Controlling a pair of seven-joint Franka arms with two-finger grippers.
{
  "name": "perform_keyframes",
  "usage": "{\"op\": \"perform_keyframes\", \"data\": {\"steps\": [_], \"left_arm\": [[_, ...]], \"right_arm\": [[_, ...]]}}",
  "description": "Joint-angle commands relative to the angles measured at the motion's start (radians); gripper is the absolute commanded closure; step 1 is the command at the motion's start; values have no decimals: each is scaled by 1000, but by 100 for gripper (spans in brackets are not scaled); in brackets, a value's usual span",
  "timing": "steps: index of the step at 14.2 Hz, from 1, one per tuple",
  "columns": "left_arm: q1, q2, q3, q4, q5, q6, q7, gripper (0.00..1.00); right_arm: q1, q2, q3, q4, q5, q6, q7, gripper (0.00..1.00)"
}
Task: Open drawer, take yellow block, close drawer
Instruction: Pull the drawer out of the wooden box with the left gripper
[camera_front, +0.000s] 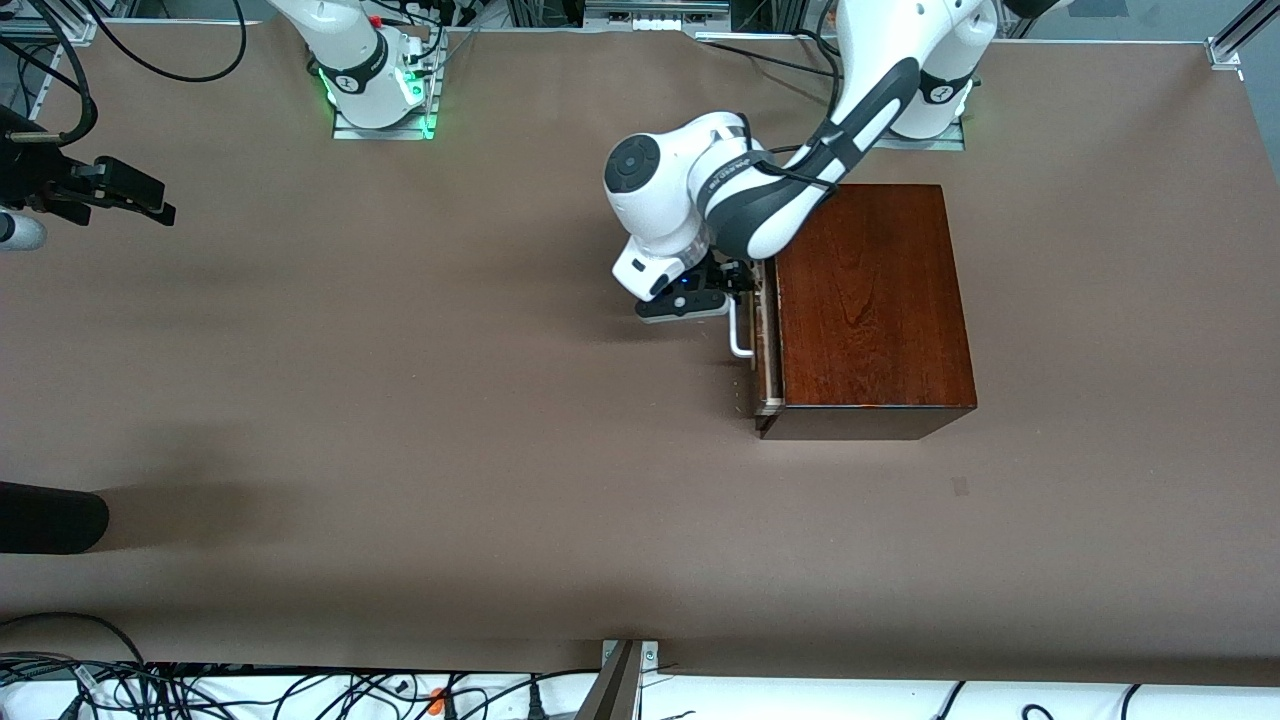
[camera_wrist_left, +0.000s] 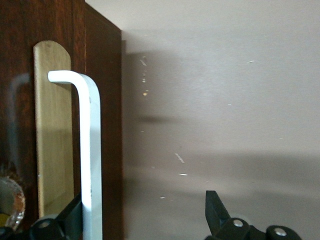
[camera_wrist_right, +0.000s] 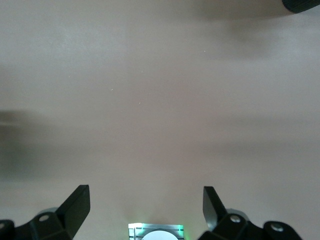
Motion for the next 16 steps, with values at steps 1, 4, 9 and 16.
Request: {"op": "perform_keyframes", "data": {"steps": [1, 4, 9, 16], "left_arm": [[-38, 59, -6, 91, 10, -4, -27, 0], [-60, 75, -7, 101, 8, -4, -31, 0], [-103, 109, -6, 172, 7, -4, -38, 0], [-135, 146, -6, 247, 7, -3, -42, 0]], "right_arm": [[-9, -2, 9, 5, -2, -11, 3, 0], [-9, -2, 9, 5, -2, -11, 3, 0], [-9, -2, 9, 5, -2, -11, 3, 0], [-9, -2, 9, 5, -2, -11, 3, 0]]}}
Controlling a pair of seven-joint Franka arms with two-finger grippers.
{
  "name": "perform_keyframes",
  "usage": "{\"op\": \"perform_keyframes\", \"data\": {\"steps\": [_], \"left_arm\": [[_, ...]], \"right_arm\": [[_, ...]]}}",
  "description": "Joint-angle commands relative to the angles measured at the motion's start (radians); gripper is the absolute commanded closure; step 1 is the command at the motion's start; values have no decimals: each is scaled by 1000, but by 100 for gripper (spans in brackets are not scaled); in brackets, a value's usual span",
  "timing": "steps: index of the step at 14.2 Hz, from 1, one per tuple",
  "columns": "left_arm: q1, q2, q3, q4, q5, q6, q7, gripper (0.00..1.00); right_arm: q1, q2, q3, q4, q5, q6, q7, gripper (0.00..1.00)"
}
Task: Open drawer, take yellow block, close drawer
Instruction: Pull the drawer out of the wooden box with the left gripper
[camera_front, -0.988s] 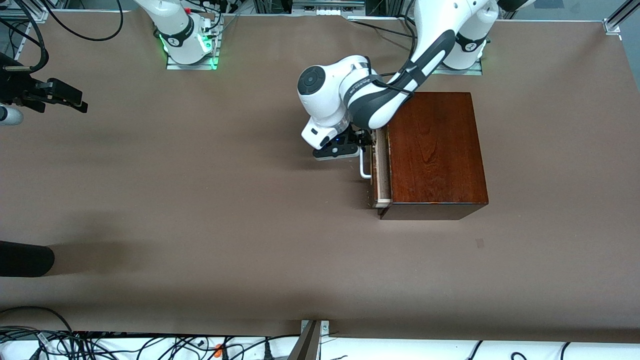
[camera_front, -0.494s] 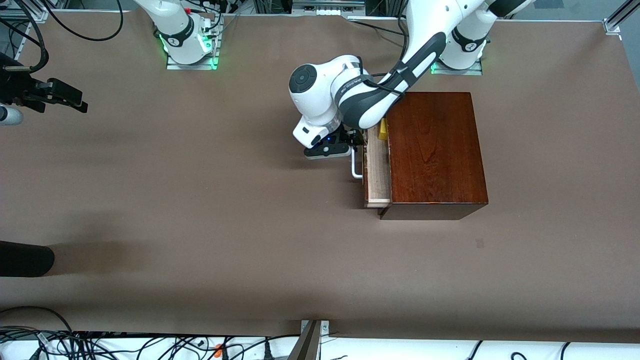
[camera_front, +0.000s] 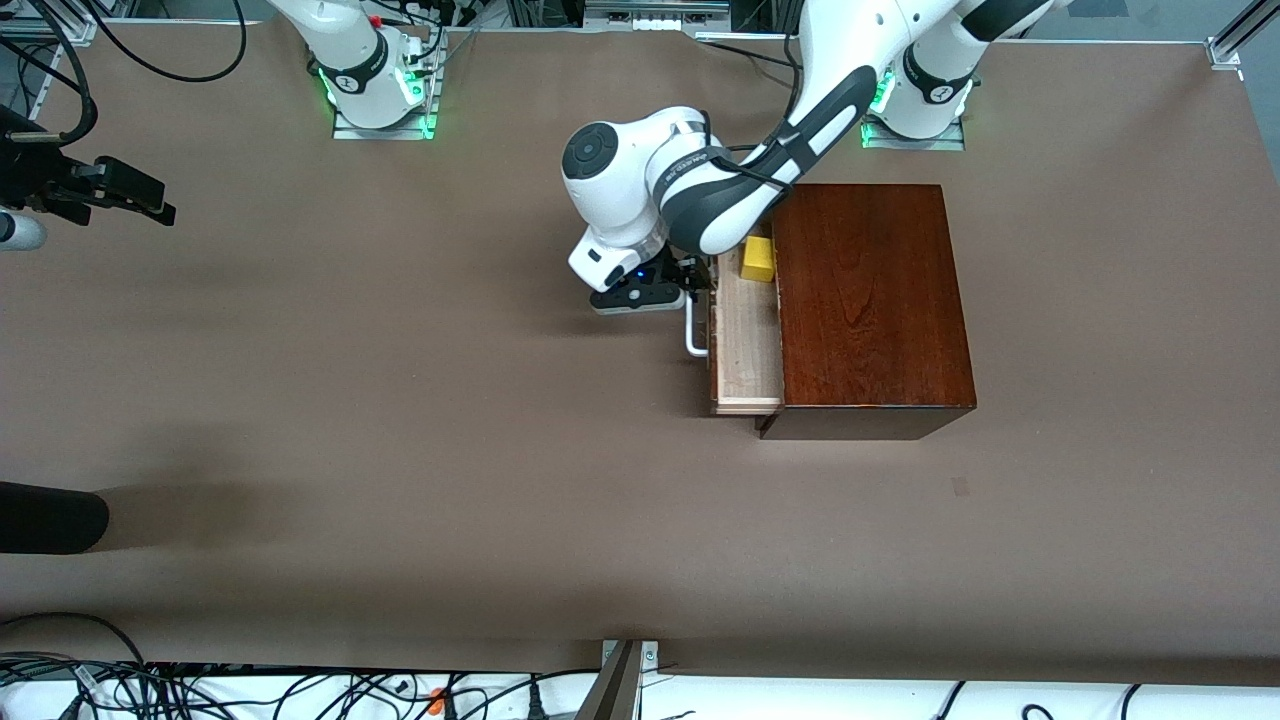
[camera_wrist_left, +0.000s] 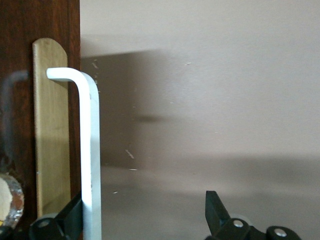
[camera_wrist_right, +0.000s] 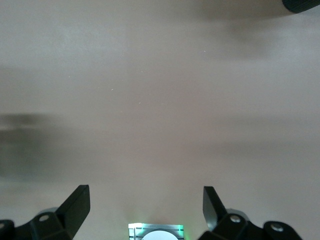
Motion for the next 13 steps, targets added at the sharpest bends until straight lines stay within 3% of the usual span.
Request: {"op": "perform_keyframes", "data": {"steps": [1, 13], "left_arm": [[-46, 57, -14, 95, 4, 2, -31, 0], [-89, 100, -14, 192, -10, 19, -54, 0]], "right_arm": [[-9, -2, 9, 5, -2, -11, 3, 0], [-9, -1, 9, 5, -2, -11, 3, 0]]}}
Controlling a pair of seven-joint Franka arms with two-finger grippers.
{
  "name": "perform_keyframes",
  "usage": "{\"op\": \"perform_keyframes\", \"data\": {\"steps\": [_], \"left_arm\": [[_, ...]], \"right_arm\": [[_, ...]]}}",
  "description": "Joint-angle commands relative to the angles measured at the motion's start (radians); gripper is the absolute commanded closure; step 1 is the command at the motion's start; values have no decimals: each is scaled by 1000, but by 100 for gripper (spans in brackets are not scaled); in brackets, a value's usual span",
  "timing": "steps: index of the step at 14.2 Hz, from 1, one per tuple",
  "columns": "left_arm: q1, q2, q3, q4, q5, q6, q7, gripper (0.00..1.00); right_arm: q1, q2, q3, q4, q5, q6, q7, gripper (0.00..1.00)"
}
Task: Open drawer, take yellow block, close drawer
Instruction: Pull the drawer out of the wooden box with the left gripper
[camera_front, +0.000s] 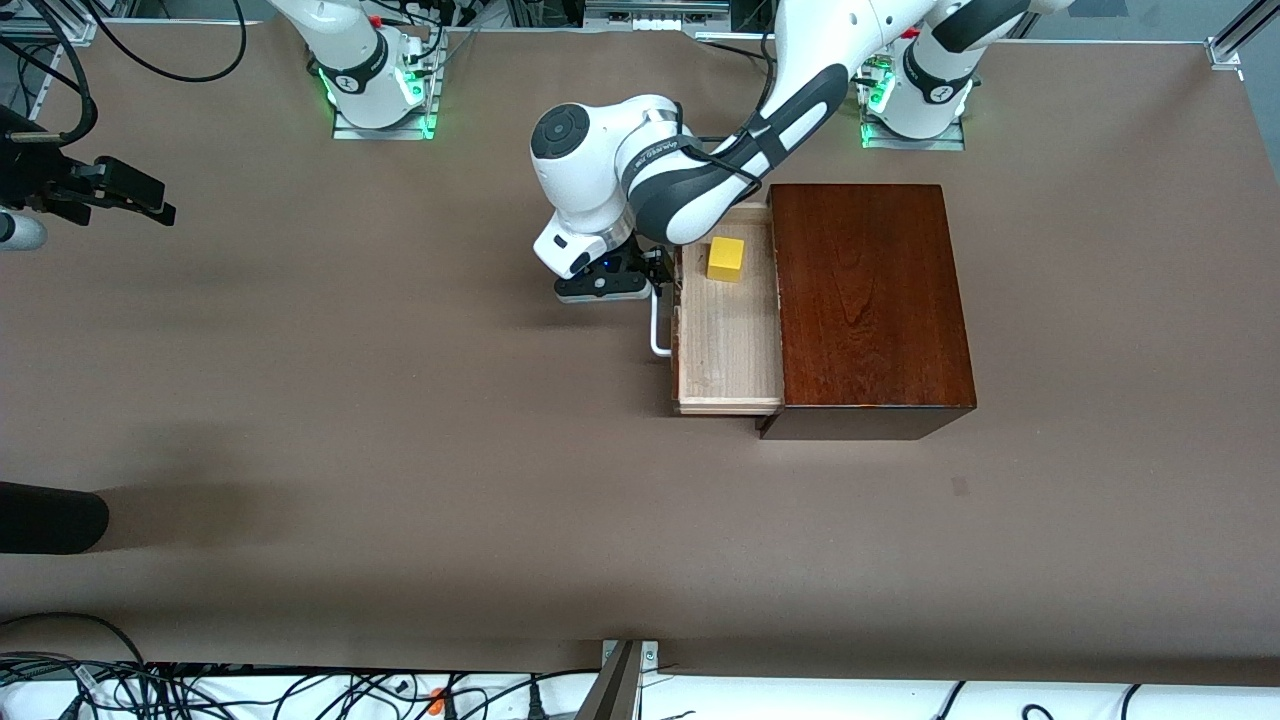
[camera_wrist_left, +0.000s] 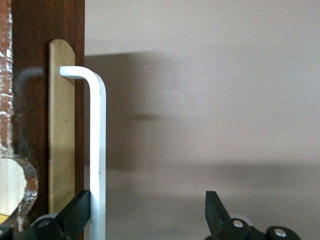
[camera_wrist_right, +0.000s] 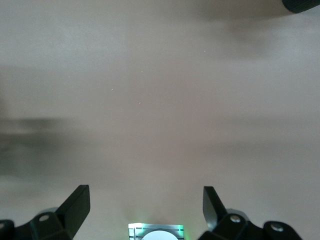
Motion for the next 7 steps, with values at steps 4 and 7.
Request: {"op": "perform_keyframes", "data": {"steps": [4, 7], "left_arm": [[-35, 49, -10, 80, -9, 35, -38, 0], [-37, 46, -10, 83, -11, 61, -59, 0]], "right_arm": [[-9, -2, 9, 5, -2, -11, 3, 0], [-9, -2, 9, 5, -2, -11, 3, 0]]}}
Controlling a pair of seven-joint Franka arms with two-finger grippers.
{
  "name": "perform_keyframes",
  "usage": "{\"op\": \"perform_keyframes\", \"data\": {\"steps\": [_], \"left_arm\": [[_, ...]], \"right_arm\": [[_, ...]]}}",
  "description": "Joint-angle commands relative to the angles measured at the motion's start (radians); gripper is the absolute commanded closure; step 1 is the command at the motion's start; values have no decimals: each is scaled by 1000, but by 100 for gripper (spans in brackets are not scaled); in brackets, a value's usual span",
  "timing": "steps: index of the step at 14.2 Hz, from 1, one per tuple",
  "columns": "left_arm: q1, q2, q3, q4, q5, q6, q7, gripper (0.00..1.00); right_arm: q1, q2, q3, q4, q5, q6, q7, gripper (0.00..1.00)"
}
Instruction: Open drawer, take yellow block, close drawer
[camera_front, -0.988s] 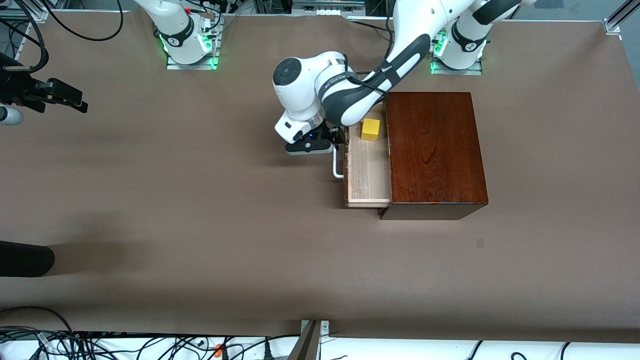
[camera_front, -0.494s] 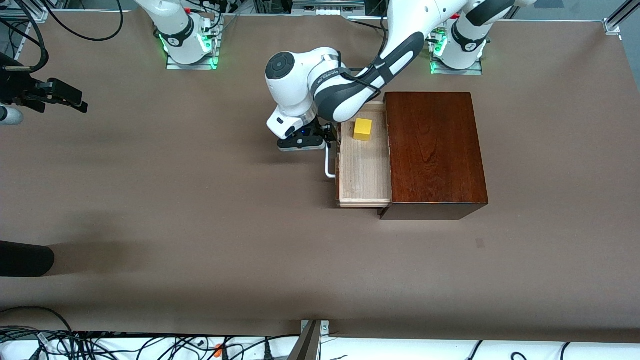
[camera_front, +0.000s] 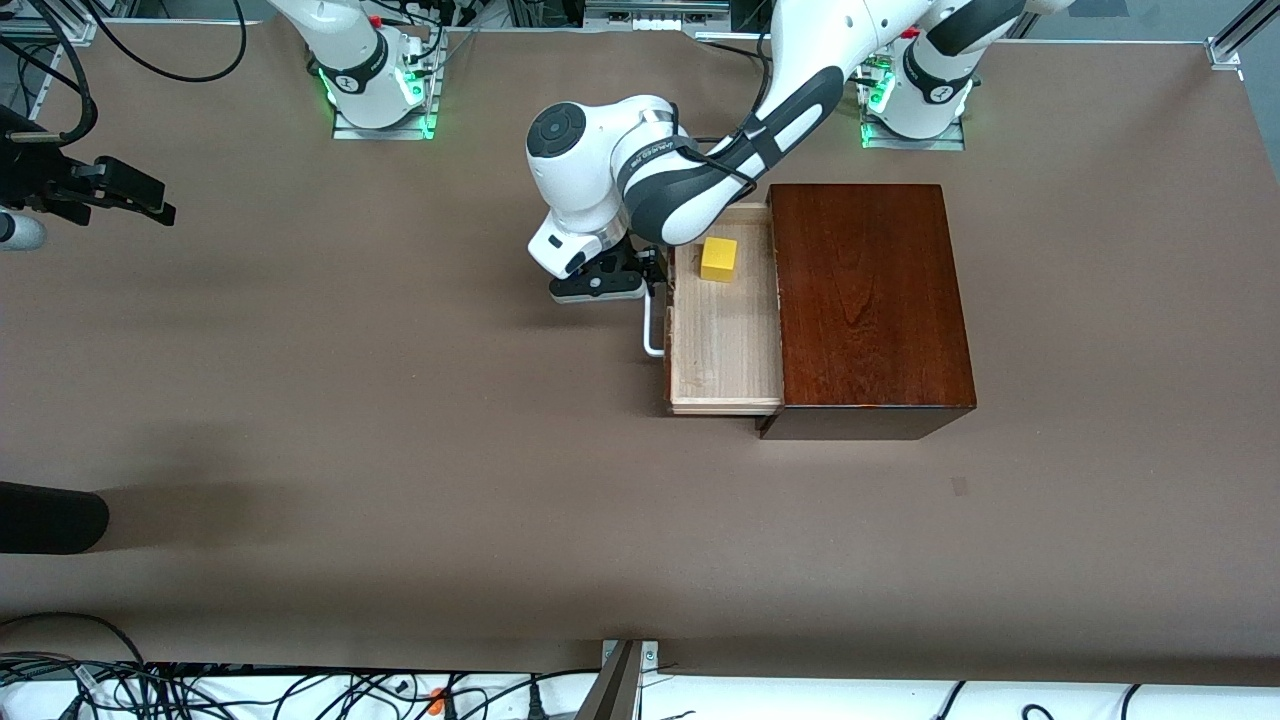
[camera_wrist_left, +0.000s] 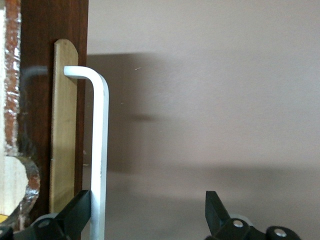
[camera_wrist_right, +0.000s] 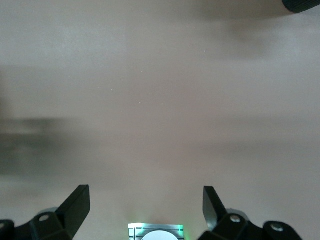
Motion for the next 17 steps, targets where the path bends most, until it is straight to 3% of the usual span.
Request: {"op": "perform_keyframes", "data": {"steps": [1, 5, 9, 17], "left_arm": [[-25, 28, -9, 72, -11, 22, -26, 0], [34, -45, -23, 79, -64, -33, -12, 0], [192, -191, -50, 37, -173, -163, 91, 0], [519, -372, -52, -26, -331, -231, 380, 0]], "right_arm": [[-9, -2, 9, 5, -2, -11, 3, 0], [-9, -1, 9, 5, -2, -11, 3, 0], [-9, -2, 9, 5, -2, -11, 3, 0], [-9, -2, 9, 5, -2, -11, 3, 0]]}}
